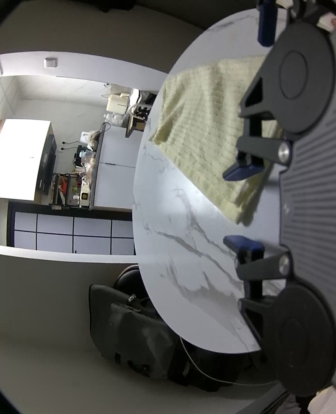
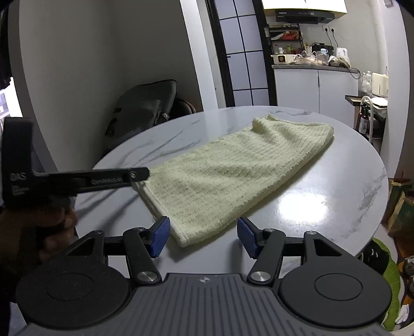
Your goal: Fold towel
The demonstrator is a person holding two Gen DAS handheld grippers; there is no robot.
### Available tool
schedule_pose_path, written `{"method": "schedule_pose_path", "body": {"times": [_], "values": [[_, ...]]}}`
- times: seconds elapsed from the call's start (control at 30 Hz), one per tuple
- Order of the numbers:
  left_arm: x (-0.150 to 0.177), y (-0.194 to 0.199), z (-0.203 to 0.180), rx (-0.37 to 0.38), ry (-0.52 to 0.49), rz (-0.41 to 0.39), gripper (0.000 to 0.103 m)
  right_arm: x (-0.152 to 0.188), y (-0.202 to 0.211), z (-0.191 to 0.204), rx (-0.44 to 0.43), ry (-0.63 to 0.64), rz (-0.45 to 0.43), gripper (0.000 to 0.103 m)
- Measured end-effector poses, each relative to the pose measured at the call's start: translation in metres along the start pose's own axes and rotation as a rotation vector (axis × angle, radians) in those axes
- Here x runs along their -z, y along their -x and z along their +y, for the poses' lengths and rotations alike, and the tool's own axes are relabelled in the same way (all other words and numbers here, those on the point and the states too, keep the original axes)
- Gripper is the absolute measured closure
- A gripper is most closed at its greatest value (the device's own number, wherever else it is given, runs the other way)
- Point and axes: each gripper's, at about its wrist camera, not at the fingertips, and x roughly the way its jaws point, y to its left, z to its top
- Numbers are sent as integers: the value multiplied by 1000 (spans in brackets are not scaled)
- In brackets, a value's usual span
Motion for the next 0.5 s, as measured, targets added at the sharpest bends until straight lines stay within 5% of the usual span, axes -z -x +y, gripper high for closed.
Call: {"method": "schedule_pose_path", "body": {"times": [0.1,0.23,0.37,0.5], "values": [[3,-4,-4,11,-19,19,61,1,1,1,1,11,2,44],[6,-3,-6,42,-29,11,87,3,3,2,2,25,4,71],[6,-1,-10,70,-40,23,93,5,5,2,2,39,7,89],[8,3,-12,75,-38,21,94,7,7,3,3,54,9,91]]}}
